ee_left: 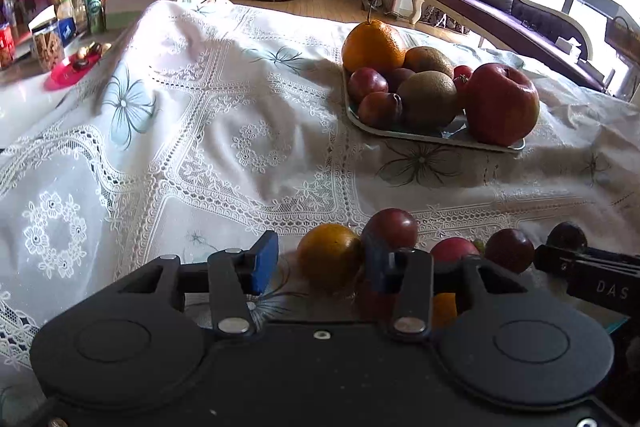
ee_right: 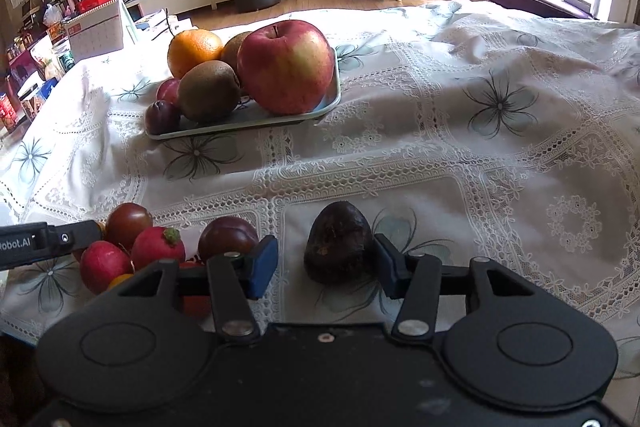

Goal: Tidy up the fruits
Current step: 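Grasp the red plum with the left gripper while the right gripper grasps the dark fig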

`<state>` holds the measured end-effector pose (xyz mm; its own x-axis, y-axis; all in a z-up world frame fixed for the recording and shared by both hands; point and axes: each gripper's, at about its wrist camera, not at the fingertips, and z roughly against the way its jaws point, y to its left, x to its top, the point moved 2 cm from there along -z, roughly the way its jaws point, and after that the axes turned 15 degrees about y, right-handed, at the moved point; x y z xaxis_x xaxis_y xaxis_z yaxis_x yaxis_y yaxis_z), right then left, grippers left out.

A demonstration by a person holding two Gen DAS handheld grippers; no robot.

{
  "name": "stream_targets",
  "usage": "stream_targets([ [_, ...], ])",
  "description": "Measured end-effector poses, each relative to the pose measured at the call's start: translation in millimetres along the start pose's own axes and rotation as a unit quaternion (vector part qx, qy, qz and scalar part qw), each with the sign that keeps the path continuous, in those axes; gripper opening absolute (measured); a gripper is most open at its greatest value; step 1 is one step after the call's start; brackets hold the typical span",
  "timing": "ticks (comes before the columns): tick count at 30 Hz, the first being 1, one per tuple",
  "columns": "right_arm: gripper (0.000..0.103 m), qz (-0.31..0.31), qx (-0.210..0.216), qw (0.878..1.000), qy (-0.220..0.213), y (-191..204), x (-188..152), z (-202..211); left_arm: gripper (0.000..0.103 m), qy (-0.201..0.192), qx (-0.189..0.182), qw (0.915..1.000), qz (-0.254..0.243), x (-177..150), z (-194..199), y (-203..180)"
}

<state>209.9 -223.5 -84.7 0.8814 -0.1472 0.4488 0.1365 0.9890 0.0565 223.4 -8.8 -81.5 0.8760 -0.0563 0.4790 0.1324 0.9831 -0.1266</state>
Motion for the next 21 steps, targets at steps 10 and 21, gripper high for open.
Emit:
stream_targets([
  [10, 0.052, 0.001, -0.001, 1.0, 0.001, -0.4, -0.4, 0.3, 0.064, 0.06, -0.056, 0.9948, 0.06, 12.0, -8.2, 24.9],
  [21, 0.037, -0.004, 0.003, 1.0, -0.004, -2.1, -1.6, 2.4, 0.064, 0.108, -0.006, 0.994, 0.017, 25.3, -6.5, 4.8],
])
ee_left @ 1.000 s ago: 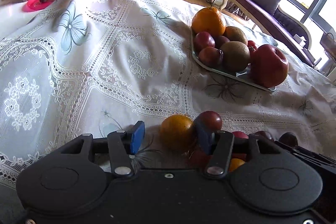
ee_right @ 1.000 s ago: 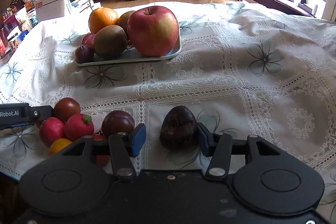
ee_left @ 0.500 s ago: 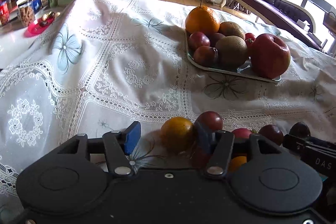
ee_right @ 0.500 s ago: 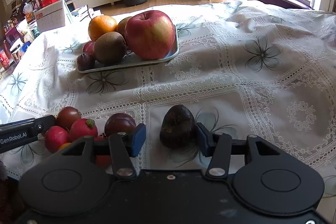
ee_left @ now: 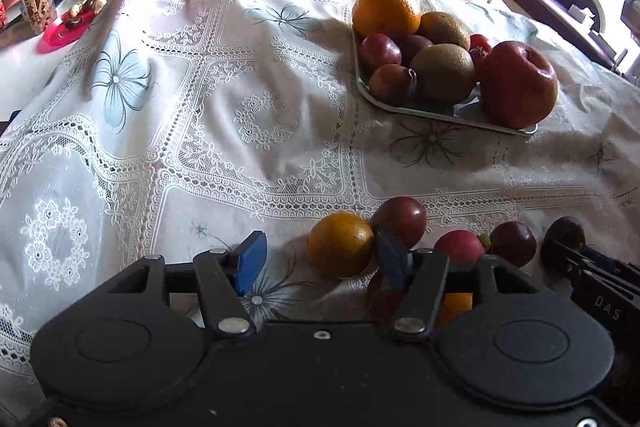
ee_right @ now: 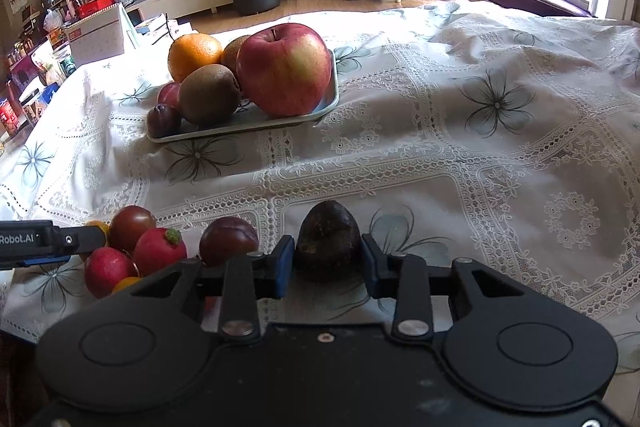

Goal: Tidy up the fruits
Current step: 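Grasp the red plum with the left gripper while the right gripper grasps the dark fig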

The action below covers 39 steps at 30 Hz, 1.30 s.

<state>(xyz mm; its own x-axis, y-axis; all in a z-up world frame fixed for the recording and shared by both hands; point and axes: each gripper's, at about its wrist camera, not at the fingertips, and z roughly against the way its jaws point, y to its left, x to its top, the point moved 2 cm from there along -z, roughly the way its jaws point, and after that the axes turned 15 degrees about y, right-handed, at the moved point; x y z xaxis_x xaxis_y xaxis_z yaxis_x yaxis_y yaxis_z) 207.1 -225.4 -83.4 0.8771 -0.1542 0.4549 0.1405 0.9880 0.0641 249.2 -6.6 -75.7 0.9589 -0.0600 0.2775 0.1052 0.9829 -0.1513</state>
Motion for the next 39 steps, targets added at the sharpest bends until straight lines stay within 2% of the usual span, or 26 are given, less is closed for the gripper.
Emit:
stream_targets([
  [5, 0.037, 0.0, 0.0, 1.0, 0.001, -0.2, 0.2, -0.1, 0.069, 0.008, 0.007, 0.9991, 0.042, 14.0, -5.6, 1.4],
  [9, 0.037, 0.0, 0.0, 1.0, 0.001, 0.0, -0.2, 0.1, 0.069, 0.035, -0.015, 0.9965, 0.074, 22.5, -8.9, 12.4],
  [12, 0.037, 0.0, 0.0, 1.0, 0.001, -0.1, -0.4, 0.2, 0.07, 0.06, -0.012, 0.997, 0.048, 21.8, -8.8, 12.9],
  [15, 0.037, 0.0, 0.001, 1.0, 0.002, -0.1, -0.3, 0.4, 0.07, 0.058, 0.005, 0.9982, 0.014, 14.5, -2.7, 8.5],
  [23, 0.038, 0.001, 0.0, 1.0, 0.002, 0.2, -0.6, 0.8, 0.07, 0.076, 0.023, 0.9968, 0.007, 26.5, -6.3, -9.4],
  [26, 0.037, -0.003, 0.003, 1.0, 0.003, -1.3, -0.1, 1.1, 0.074, 0.097, -0.025, 0.9949, -0.009, 32.4, -9.4, -24.9],
  [27, 0.037, -0.004, 0.005, 1.0, 0.003, -1.9, 0.3, 1.5, 0.076, 0.109, -0.024, 0.9937, -0.01, 32.7, -14.3, -30.8],
  [31, 0.036, -0.008, 0.013, 1.0, 0.0, -3.1, 0.6, 4.9, 0.076, 0.073, -0.011, 0.9973, -0.004, 28.5, -12.9, -35.0],
  [39, 0.036, -0.006, 0.03, 0.999, -0.013, -2.8, -0.2, 15.3, 0.075, 0.076, -0.053, 0.9955, 0.016, 20.6, -15.7, -11.2],
])
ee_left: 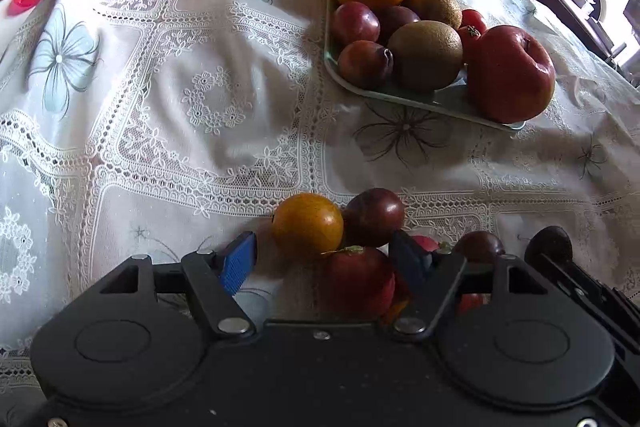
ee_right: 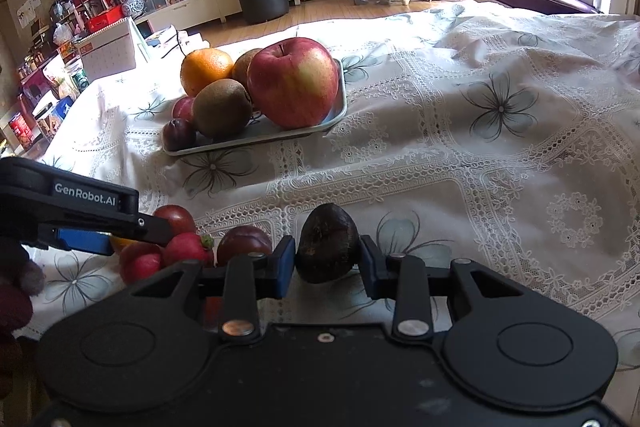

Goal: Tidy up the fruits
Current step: 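Grasp the red plum with the left gripper while the right gripper grasps the dark fig, then place the red plum in the tray with the left gripper while the right places the fig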

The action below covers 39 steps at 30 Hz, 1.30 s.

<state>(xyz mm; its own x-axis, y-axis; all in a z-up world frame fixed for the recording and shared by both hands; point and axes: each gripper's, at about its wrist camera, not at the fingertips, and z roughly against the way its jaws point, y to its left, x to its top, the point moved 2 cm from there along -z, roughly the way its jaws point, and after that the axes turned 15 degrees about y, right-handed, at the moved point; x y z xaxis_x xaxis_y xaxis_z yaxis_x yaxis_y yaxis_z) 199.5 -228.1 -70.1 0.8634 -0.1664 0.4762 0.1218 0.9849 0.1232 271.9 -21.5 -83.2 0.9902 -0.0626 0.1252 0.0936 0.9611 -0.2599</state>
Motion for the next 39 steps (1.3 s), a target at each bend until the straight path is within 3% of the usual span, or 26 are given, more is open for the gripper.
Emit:
stream_targets([
  [7, 0.036, 0.0, 0.006, 1.0, -0.008, 0.7, -0.8, 7.4, 0.068, 0.01, -0.022, 0.9997, 0.004, -34.8, 10.4, 5.1],
  [13, 0.036, 0.002, 0.003, 1.0, -0.01, 1.3, -1.6, 8.3, 0.068, -0.001, 0.014, 0.9998, 0.011, -45.0, 10.4, -6.2],
  [14, 0.036, 0.002, 0.003, 1.0, -0.009, 1.6, -1.6, 8.1, 0.062, -0.005, 0.014, 0.9998, 0.009, -46.1, 10.8, -7.9],
  [15, 0.036, 0.002, 0.003, 1.0, -0.009, 1.7, -1.7, 8.3, 0.048, -0.009, 0.0, 1.0, 0.002, -45.4, 10.5, -10.3],
  [16, 0.036, 0.003, 0.003, 1.0, -0.01, 2.0, -1.7, 8.9, 0.048, -0.01, -0.01, 0.9999, 0.0, -46.2, 11.8, -11.8],
  [22, 0.036, 0.0, 0.01, 1.0, -0.02, 3.7, -2.2, 22.6, 0.048, -0.013, 0.029, 0.9995, -0.004, -50.4, 13.7, -26.2],
  [26, 0.036, -0.019, 0.014, 1.0, -0.021, 3.0, -4.9, 45.5, 0.048, 0.001, 0.02, 0.9997, 0.009, -56.9, 27.5, -29.4],
  [29, 0.036, -0.05, 0.033, 0.998, 0.0, -2.1, -11.6, 61.4, 0.048, -0.004, 0.015, 0.9999, 0.006, -71.6, 44.8, -33.8],
  [34, 0.036, -0.077, 0.071, 0.994, 0.012, -6.6, -32.0, 90.7, 0.048, -0.053, 0.026, 0.998, -0.019, -110.0, 74.0, -43.8],
  [39, 0.036, -0.052, 0.075, 0.996, 0.006, -2.6, -58.9, 113.5, 0.048, -0.042, -0.011, 0.9988, -0.022, -142.0, 78.0, -41.0],
])
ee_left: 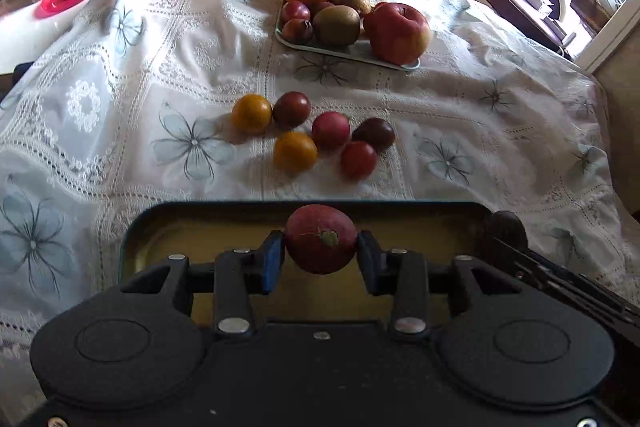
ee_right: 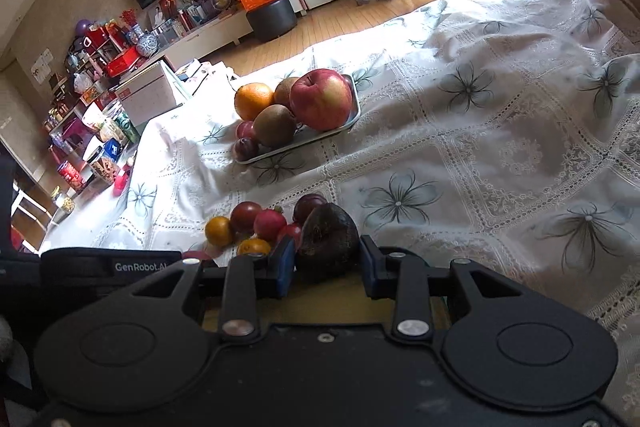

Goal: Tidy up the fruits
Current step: 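Place the red plum in the tray with the left gripper while the right places the fig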

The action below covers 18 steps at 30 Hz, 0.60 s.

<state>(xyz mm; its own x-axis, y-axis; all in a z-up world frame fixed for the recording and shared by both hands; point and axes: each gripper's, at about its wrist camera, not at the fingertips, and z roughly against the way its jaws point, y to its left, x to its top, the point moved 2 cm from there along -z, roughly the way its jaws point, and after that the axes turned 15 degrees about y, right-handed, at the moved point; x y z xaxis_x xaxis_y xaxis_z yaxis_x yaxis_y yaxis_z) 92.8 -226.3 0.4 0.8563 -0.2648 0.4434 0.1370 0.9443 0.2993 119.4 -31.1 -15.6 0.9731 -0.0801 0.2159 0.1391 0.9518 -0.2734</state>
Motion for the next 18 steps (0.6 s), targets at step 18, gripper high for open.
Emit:
stream_targets([
  [18, 0.036, 0.011, -0.052, 0.995, 0.083, -0.9, -42.3, -17.7, 0.048, 0.016, 0.044, 0.9989, -0.001, -55.6, -19.0, -1.3],
])
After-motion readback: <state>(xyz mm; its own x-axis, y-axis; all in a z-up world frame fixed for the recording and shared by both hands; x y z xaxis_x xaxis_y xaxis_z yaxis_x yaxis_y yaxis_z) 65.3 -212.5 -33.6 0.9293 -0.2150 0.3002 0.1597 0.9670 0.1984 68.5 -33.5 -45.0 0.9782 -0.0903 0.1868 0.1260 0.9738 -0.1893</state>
